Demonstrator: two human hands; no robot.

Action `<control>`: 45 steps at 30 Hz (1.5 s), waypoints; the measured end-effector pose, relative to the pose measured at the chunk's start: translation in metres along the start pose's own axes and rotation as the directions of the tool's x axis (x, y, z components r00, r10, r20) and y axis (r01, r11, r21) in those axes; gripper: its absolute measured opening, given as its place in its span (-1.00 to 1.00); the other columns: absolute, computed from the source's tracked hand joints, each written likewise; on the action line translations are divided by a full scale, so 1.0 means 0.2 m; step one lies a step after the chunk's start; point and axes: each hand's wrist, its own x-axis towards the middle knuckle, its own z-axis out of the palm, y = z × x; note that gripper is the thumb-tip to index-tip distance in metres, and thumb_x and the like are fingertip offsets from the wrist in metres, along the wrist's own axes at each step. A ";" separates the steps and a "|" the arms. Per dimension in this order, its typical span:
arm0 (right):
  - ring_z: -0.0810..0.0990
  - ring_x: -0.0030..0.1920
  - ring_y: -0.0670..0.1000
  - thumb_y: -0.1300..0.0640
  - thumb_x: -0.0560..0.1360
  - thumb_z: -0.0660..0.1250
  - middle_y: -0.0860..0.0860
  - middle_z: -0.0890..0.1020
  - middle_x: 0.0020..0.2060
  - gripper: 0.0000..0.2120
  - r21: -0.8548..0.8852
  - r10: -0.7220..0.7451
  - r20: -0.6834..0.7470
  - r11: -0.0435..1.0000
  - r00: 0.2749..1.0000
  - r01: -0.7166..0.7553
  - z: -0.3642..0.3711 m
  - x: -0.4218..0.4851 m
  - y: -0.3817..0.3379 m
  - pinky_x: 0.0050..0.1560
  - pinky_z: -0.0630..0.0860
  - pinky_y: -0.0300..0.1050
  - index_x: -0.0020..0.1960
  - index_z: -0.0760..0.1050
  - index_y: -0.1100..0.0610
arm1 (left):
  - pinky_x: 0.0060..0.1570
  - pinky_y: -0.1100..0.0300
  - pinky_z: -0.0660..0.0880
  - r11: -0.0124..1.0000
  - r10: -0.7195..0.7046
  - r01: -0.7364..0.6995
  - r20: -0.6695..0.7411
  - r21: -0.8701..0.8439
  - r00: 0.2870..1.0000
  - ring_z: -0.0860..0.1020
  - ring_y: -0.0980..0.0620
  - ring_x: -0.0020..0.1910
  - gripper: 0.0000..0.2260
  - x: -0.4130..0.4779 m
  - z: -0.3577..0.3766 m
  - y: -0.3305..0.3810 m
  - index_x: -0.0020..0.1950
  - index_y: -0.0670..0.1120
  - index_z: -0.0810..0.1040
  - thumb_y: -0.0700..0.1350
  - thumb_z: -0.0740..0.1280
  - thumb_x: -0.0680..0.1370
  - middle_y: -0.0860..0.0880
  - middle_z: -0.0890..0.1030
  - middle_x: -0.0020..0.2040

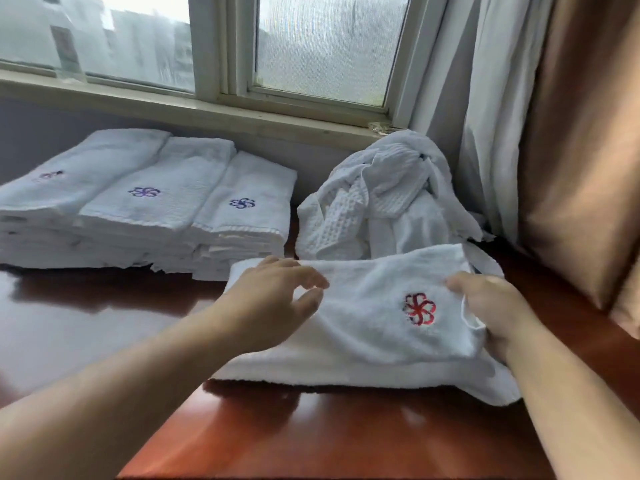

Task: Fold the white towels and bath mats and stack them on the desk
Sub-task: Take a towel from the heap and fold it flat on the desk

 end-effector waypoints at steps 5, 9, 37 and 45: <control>0.71 -0.17 0.15 0.12 0.46 0.39 0.13 0.72 -0.18 -0.87 -0.495 0.072 0.040 0.868 0.997 -0.043 -0.12 0.05 0.13 -0.09 0.66 0.14 -0.08 0.62 0.18 | 0.50 0.07 -0.08 0.953 0.004 -0.088 0.277 0.290 0.961 0.03 0.05 0.58 -0.51 0.00 0.19 -0.07 0.57 0.30 0.10 0.30 0.02 0.63 0.14 0.16 0.59; 0.49 0.23 0.20 0.01 0.45 0.41 0.12 0.53 0.24 -0.51 -0.825 -0.277 -0.136 0.563 0.951 0.046 -0.06 0.03 0.15 0.10 0.47 0.04 0.35 0.46 0.08 | 0.52 0.09 -0.26 0.935 0.028 -0.121 0.270 0.333 0.962 -0.16 0.10 0.61 -0.40 -0.04 0.26 -0.15 0.60 0.31 -0.15 0.38 -0.21 0.56 0.14 -0.13 0.65; 0.60 0.23 0.01 -0.30 0.12 0.64 -0.07 0.62 0.24 -0.07 -0.230 -0.338 0.664 0.756 0.667 0.613 0.53 -0.14 -0.42 0.23 0.57 0.11 0.42 0.39 -0.17 | -0.14 0.09 0.51 0.978 -0.076 0.055 -0.094 -0.201 0.993 0.60 0.07 -0.15 -0.74 -0.06 -0.64 -0.02 -0.12 0.10 0.56 0.08 0.60 0.36 0.07 0.63 -0.22; 0.73 -0.01 0.11 -0.06 0.39 0.54 0.08 0.75 -0.04 -0.64 0.240 -0.657 0.541 0.719 0.525 0.652 0.87 -0.32 -0.87 -0.04 0.68 -0.01 0.08 0.64 0.13 | 0.07 0.15 0.26 0.958 0.179 -0.002 -0.592 0.287 0.786 0.52 0.04 0.08 -0.57 -0.01 -1.19 -0.05 0.16 0.24 0.61 0.32 0.49 0.33 0.15 0.66 0.03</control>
